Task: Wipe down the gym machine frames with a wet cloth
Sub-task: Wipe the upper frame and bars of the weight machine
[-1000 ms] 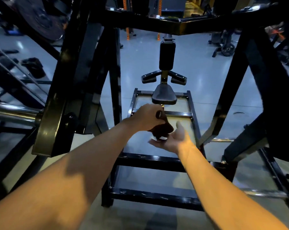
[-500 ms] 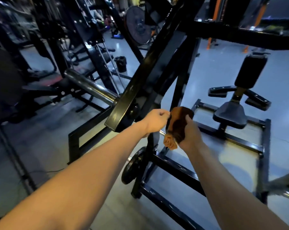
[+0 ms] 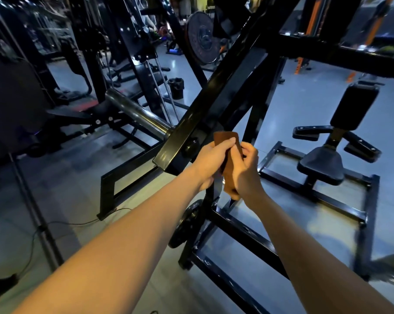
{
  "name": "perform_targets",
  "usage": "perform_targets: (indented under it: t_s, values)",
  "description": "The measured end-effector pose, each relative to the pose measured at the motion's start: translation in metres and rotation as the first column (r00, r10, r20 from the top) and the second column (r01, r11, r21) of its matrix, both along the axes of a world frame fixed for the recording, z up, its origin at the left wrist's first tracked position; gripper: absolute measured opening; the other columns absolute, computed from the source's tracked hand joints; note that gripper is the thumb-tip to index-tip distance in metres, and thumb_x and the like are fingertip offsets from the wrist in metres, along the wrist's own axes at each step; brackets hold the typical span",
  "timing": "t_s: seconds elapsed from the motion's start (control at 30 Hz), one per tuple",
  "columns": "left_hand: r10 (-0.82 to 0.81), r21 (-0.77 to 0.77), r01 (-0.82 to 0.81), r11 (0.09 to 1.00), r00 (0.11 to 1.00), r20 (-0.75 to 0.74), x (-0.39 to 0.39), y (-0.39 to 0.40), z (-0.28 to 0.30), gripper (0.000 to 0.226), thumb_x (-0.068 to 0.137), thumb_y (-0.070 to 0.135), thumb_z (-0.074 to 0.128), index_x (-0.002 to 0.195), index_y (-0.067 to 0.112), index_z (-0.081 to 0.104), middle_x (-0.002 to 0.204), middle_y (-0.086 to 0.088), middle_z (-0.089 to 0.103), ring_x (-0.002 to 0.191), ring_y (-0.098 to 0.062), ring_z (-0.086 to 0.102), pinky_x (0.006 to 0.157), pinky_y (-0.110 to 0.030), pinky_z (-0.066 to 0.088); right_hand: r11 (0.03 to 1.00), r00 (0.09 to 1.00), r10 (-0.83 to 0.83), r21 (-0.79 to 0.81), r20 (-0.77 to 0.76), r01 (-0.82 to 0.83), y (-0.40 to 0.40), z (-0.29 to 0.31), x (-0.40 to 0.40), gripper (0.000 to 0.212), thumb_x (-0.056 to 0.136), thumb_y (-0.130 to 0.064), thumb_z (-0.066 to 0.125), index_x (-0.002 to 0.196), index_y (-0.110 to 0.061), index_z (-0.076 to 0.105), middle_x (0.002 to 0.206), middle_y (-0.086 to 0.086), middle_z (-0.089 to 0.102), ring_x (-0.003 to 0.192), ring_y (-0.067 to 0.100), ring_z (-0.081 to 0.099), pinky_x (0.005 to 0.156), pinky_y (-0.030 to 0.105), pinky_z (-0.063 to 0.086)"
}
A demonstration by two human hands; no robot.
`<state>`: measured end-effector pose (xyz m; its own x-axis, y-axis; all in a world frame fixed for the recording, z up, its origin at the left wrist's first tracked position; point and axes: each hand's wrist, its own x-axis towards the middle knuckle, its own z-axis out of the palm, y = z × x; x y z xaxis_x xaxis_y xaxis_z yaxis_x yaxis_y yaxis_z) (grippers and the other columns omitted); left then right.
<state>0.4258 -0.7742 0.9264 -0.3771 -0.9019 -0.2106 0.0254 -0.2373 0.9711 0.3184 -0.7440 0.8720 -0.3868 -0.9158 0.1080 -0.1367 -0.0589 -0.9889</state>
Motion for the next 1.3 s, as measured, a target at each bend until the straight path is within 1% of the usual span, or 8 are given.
perform_targets:
  t_s: [0.2, 0.3, 0.47, 0.7, 0.9, 1.0, 1.1, 1.3]
  values:
    - [0.271, -0.672, 0.021, 0.740, 0.906, 0.326, 0.007, -0.006, 0.024, 0.050, 0.098, 0.054, 0.058, 0.058, 0.024, 0.055, 0.058, 0.007, 0.056, 0.065, -0.015, 0.060, 0.060, -0.031, 0.047, 0.996, 0.993, 0.066, -0.046, -0.096, -0.071, 0.011, 0.040, 0.005, 0.055, 0.111, -0.052, 0.031, 0.095, -0.009, 0.061, 0.082, 0.012, 0.065, 0.078, 0.027, 0.065, 0.071, 0.043, 0.053]
    - [0.306, -0.735, 0.020, 0.677, 0.901, 0.306, 0.009, -0.010, 0.043, 0.053, 0.100, 0.051, 0.056, 0.054, 0.025, 0.048, 0.052, 0.009, 0.051, 0.058, -0.011, 0.055, 0.057, -0.031, 0.044, 0.994, 0.981, 0.110, -0.045, 0.162, -0.104, 0.006, 0.062, 0.012, 0.045, 0.109, -0.053, 0.036, 0.101, -0.019, 0.064, 0.092, 0.011, 0.068, 0.089, 0.024, 0.067, 0.079, 0.038, 0.055]
    - [0.349, -0.729, 0.061, 0.682, 0.848, 0.398, 0.032, -0.027, 0.068, 0.043, 0.102, 0.057, 0.046, 0.090, 0.023, 0.070, 0.118, 0.008, 0.049, 0.117, -0.012, 0.039, 0.099, -0.036, 0.040, 0.973, 0.890, 0.187, 0.047, 0.416, -0.226, -0.001, 0.094, 0.022, 0.040, 0.101, -0.065, 0.046, 0.114, -0.032, 0.064, 0.110, 0.004, 0.074, 0.100, 0.024, 0.071, 0.090, 0.044, 0.059]
    - [0.537, -0.870, -0.094, 0.483, 0.817, 0.210, 0.075, -0.075, 0.083, 0.036, 0.103, 0.052, 0.036, 0.110, 0.028, 0.062, 0.106, 0.005, 0.061, 0.103, -0.022, 0.057, 0.098, -0.052, 0.045, 0.962, 0.988, 0.155, -0.225, -0.004, -0.152, -0.011, 0.098, 0.038, 0.031, 0.112, -0.042, 0.038, 0.139, -0.034, 0.050, 0.101, 0.010, 0.067, 0.086, 0.027, 0.070, 0.077, 0.045, 0.060]
    - [0.353, -0.654, 0.273, 0.705, 0.665, 0.658, 0.111, -0.133, 0.066, 0.056, 0.110, 0.041, 0.026, 0.070, 0.011, 0.050, 0.076, -0.017, 0.061, 0.079, -0.041, 0.058, 0.076, -0.049, 0.047, 0.916, 0.812, -0.310, -0.385, -0.495, 0.116, -0.046, 0.077, 0.036, 0.058, 0.106, -0.040, 0.055, 0.159, -0.032, 0.034, 0.129, 0.001, 0.056, 0.104, -0.005, 0.056, 0.088, 0.015, 0.049]
    - [0.338, -0.578, 0.526, 0.624, 0.485, 0.806, 0.103, -0.144, 0.057, 0.053, 0.109, 0.044, 0.023, 0.073, 0.015, 0.049, 0.073, -0.008, 0.052, 0.070, -0.035, 0.049, 0.067, -0.042, 0.041, 0.874, 0.773, -0.441, -0.414, -0.455, 0.255, -0.053, 0.074, 0.052, 0.058, 0.101, -0.042, 0.064, 0.153, -0.029, 0.040, 0.131, -0.006, 0.061, 0.111, 0.010, 0.063, 0.092, 0.035, 0.057]
    - [0.339, -0.526, 0.681, 0.509, 0.403, 0.850, 0.104, -0.154, 0.048, 0.038, 0.109, 0.031, 0.026, 0.082, 0.013, 0.047, 0.072, -0.002, 0.042, 0.065, -0.027, 0.042, 0.059, -0.036, 0.034, 0.817, 0.708, -0.544, -0.474, -0.450, 0.327, -0.059, 0.075, 0.068, 0.050, 0.103, -0.030, 0.066, 0.148, -0.016, 0.053, 0.126, -0.005, 0.061, 0.112, -0.012, 0.055, 0.096, 0.015, 0.048]
    - [0.187, -0.543, 0.768, 0.339, 0.511, 0.839, 0.105, -0.177, 0.039, 0.019, 0.103, 0.020, 0.032, 0.091, 0.014, 0.044, 0.077, -0.002, 0.045, 0.068, -0.028, 0.047, 0.055, -0.034, 0.029, 0.758, 0.506, -0.651, -0.446, -0.566, 0.476, -0.063, 0.077, 0.091, 0.050, 0.105, -0.026, 0.061, 0.153, -0.016, 0.049, 0.113, 0.004, 0.059, 0.100, -0.012, 0.049, 0.084, 0.005, 0.036]
